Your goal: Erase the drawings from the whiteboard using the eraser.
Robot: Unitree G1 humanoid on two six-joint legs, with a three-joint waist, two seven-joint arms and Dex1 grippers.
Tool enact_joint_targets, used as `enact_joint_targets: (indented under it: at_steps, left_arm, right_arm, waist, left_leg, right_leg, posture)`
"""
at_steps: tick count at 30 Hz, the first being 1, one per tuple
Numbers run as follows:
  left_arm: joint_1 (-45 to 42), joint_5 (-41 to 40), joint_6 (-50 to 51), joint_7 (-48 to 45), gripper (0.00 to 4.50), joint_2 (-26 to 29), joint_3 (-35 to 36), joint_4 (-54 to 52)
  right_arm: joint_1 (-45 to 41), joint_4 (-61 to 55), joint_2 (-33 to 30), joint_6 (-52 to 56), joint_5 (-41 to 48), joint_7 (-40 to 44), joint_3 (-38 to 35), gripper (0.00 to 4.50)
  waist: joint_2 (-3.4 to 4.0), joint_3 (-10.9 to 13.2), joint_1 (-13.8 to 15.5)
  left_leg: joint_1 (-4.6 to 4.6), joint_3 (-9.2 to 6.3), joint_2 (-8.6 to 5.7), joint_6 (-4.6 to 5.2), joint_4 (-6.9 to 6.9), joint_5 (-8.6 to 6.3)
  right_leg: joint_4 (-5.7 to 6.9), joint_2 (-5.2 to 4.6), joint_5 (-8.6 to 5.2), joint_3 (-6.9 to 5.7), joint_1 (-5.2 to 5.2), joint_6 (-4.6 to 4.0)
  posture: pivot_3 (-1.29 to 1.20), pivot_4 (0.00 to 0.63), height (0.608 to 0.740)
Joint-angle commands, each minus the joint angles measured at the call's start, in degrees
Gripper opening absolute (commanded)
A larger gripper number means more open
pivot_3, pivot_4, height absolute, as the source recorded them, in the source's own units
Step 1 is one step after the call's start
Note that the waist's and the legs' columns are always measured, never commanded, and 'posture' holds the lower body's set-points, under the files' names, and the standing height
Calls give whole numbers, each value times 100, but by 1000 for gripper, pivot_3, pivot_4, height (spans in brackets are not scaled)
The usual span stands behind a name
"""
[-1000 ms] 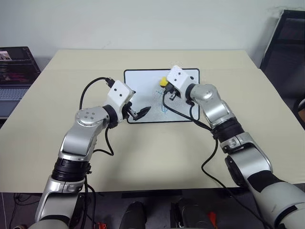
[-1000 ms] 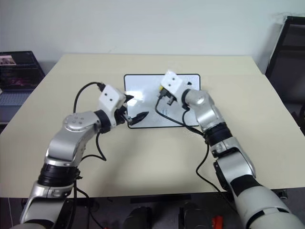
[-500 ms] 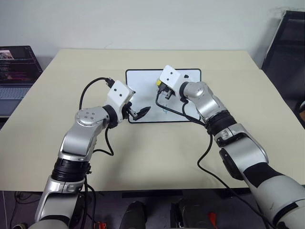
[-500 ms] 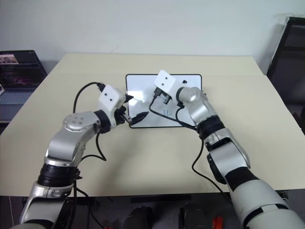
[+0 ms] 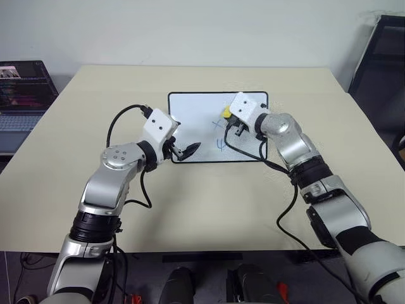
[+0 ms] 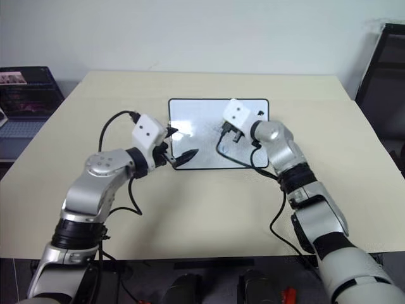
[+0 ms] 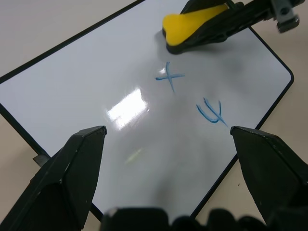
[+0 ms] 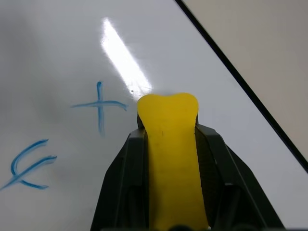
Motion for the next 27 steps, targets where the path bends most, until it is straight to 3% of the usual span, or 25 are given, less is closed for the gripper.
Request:
enact_joint_targets:
  at_steps: [1,9,12,20,27]
  left_arm:
    - [112,-229,157,152,4500,-17,426,-341]
    - [543,-755,279,383,4500,-102,1200,-491]
    - [668,-881,190,347,4500,-74,1382,-425]
    - [754,-936,74,299,4500,-26,1602,-44]
    - [751,-930,-112,149,4500,23,1508,43]
  right_arm:
    - [384,-1661,136,611,962,199,-699,986]
    - [2196,-4016,79,1305,1978,-26,-1475,986]
    - [2959,-4583,78,1000,2061,-149,-1509,986]
    - [4030,-5043,-114,1150,2540,-92,-1566,986]
    - [4118,-5020,-361,1092,2557,-11,-1349,986]
  waist:
    - [0,0,-9]
    - [1,0,37]
    - [0,0,43]
    - [0,0,35]
    - [0,0,35]
  left_leg:
    - [-6,-4,1,0,-1,0]
    - [-35,-27,2,0,1,-1]
    - [-34,-28,0,0,4,-1]
    - [-30,-21,1,-1,4,-1]
    - [-30,-13,1,-1,3,-1]
  right_leg:
    - [-6,0,0,-1,-2,0]
    - [-39,-3,0,-12,-5,0]
    - [-38,-4,0,-13,-3,0]
    - [-38,-1,-1,-13,-1,1]
    - [-38,1,-1,-14,-1,1]
  posture:
    - [0,150,740]
    - [0,150,740]
    - [0,150,740]
    - [0,150,740]
    - [0,150,740]
